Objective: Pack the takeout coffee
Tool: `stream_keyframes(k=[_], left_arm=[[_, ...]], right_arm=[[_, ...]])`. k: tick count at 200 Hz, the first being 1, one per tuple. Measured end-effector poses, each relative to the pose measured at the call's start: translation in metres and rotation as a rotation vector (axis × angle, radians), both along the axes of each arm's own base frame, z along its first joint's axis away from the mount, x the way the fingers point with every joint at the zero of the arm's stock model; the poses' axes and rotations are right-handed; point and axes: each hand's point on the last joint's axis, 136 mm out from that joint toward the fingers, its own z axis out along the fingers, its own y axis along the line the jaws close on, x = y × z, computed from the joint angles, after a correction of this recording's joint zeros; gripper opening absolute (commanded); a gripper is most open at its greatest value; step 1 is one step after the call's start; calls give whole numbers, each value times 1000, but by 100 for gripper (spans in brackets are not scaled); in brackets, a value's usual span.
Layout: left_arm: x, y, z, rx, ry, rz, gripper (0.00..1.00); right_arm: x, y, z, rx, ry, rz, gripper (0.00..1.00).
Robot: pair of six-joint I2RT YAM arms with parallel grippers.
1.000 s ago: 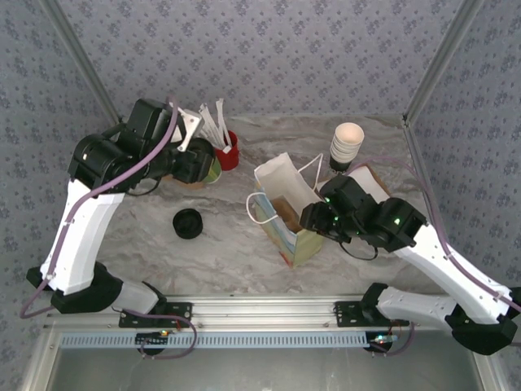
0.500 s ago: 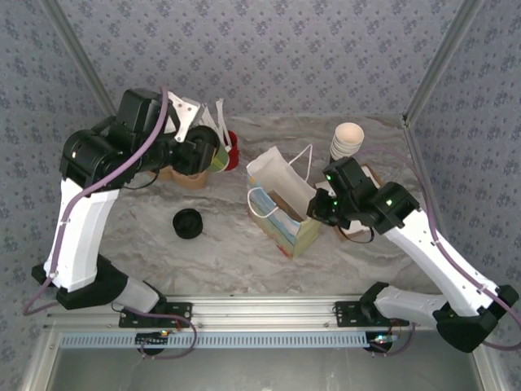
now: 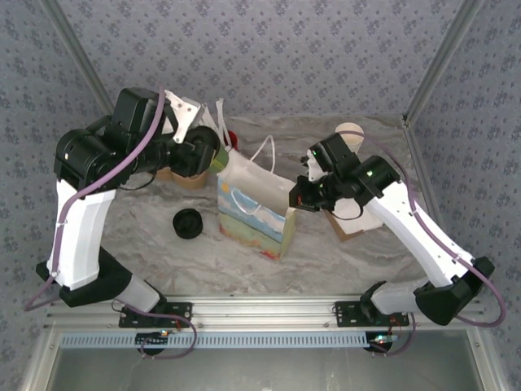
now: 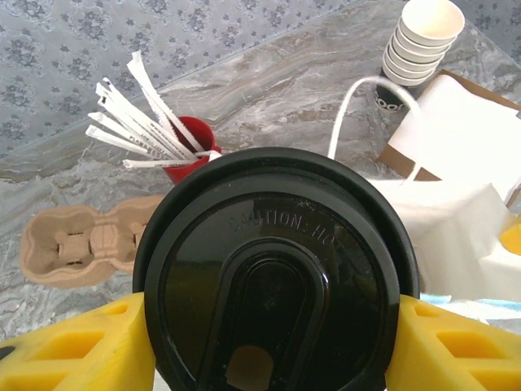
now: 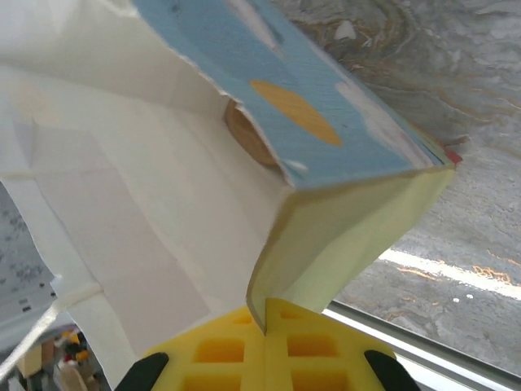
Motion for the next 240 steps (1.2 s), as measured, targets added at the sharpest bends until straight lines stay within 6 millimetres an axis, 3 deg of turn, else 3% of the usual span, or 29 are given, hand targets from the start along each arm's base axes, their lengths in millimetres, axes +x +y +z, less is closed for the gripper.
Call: stream_keyframes(k=[31, 94, 150, 205, 240], left_arm=[[-7, -9, 4, -5, -4, -39, 65], [-19, -28, -12, 22, 49, -113, 65], [-26, -36, -22, 27, 88, -145, 64], [-49, -48, -30, 45, 131, -210, 63], [-53, -53, -46, 80, 176, -221, 63]], right_arm=[[-8, -4, 5, -27, -14, 69, 1], [-14, -15, -14, -88, 7, 91, 6], [-13, -29, -24, -117, 14, 33, 42], [-8, -34, -20, -110, 2, -2, 47], [-2, -36, -18, -102, -9, -23, 47]])
